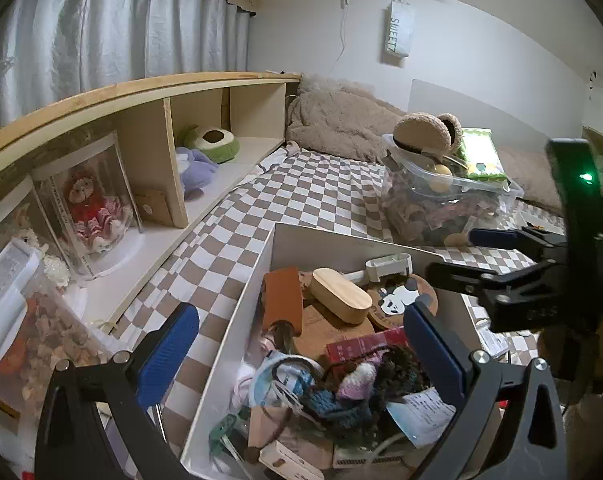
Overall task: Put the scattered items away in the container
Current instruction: 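Withdraw both tools from the SHOES box back over the bed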
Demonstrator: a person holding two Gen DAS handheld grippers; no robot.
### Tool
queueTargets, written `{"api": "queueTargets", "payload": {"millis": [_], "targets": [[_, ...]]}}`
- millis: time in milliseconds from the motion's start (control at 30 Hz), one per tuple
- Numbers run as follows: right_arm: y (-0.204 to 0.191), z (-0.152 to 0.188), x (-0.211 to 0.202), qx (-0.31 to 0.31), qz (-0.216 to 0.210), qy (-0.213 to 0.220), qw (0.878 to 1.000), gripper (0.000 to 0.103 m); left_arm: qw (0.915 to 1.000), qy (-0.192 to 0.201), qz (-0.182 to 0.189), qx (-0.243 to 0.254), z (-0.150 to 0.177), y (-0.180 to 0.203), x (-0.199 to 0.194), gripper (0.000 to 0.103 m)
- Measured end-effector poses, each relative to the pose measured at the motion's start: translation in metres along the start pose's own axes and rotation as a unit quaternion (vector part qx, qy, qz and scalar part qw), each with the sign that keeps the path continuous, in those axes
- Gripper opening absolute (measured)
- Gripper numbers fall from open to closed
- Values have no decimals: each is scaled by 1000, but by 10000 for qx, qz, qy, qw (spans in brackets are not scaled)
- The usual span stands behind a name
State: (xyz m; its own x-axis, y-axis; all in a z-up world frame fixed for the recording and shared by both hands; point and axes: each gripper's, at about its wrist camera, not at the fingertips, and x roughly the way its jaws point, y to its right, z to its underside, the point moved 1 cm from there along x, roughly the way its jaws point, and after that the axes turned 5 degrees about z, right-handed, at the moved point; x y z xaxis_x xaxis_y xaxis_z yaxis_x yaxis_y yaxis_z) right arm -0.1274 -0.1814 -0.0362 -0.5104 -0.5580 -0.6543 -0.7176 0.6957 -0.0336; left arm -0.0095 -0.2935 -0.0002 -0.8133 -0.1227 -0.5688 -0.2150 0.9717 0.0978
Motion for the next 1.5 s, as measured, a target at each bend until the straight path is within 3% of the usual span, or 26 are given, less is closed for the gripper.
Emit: {"api": "queueTargets", "payload": {"millis": [933, 1500], "targets": [[17, 86, -134, 14, 344, 633, 9974, 103, 9993, 335, 148, -13, 48, 69, -79, 103], [30, 135, -162, 280, 503, 586, 9966, 103, 9994, 215, 267, 106, 84, 98, -95, 103]]}}
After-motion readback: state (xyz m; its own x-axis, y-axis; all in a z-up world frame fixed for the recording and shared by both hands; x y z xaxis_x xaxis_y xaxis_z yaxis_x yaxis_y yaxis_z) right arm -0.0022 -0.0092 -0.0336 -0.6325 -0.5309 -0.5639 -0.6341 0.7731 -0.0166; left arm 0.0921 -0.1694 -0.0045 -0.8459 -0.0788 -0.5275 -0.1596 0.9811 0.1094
